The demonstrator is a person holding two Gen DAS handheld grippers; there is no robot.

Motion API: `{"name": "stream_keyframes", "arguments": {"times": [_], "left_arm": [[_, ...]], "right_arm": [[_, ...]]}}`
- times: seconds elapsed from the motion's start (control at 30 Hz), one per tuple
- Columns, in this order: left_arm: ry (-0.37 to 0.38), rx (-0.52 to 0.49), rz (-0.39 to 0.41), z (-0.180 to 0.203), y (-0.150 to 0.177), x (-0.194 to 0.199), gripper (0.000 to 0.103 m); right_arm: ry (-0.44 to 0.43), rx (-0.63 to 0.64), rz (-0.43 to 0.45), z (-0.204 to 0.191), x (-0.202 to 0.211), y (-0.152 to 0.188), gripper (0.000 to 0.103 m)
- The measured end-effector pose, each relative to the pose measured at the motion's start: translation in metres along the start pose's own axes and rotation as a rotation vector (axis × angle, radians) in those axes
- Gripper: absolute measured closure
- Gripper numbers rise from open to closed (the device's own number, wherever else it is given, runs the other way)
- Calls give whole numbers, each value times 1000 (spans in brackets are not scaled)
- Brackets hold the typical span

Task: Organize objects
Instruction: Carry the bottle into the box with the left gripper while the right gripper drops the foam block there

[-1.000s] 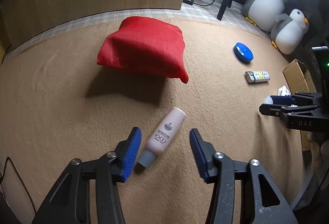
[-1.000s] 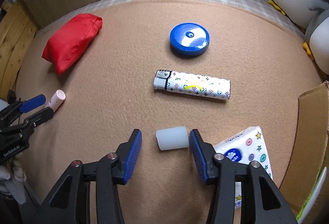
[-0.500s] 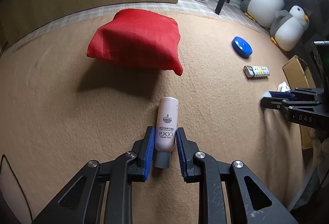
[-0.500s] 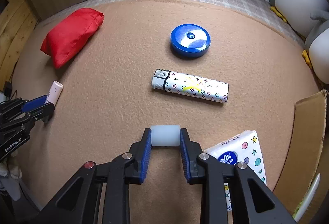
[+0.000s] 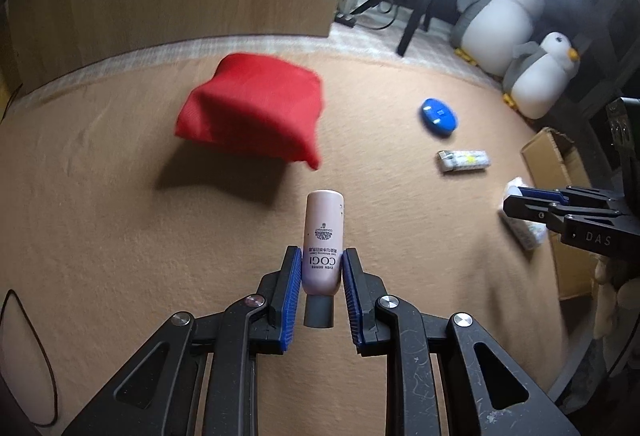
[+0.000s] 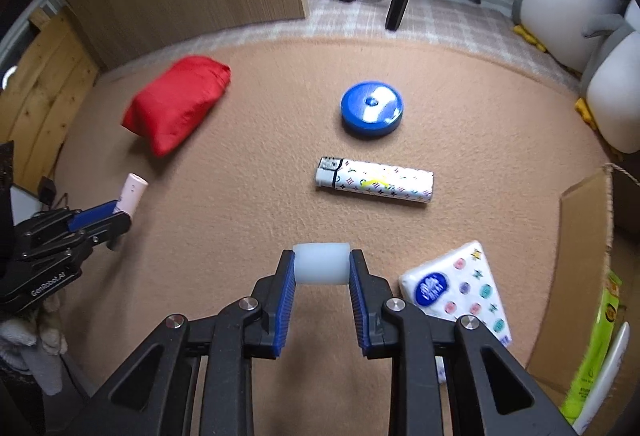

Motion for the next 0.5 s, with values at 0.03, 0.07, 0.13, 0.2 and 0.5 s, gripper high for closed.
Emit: {"name": "stream_keyframes", "arguments": {"times": [0.03,0.07,0.13,0.2,0.5], "left_arm": [[7,-1,6,4,-1,3,80],[18,-5,15,10,-2,8,80],[36,-15,28,22,-4,14,80],[57,-30,40,37,-7,20,80],[170,-123,79,137,-20,31,80]], "right_arm": [[-3,-2,13,2,8,2,80],[-4,-3,22,5,14,4,80],[-5,-9,45,10,30,9,80],[-5,-17,66,14,45,15,80],[41,-93,179,64,115,51,80]]}}
Point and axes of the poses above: each gripper's, at about its wrist camera, not at the fingertips, and x roughly against the way its jaws point, z to its right, y to its underside, the point moved 2 cm from there along -x, roughly the way its jaws point, and after that the axes turned 4 degrees about -y, right-handed, at the moved point
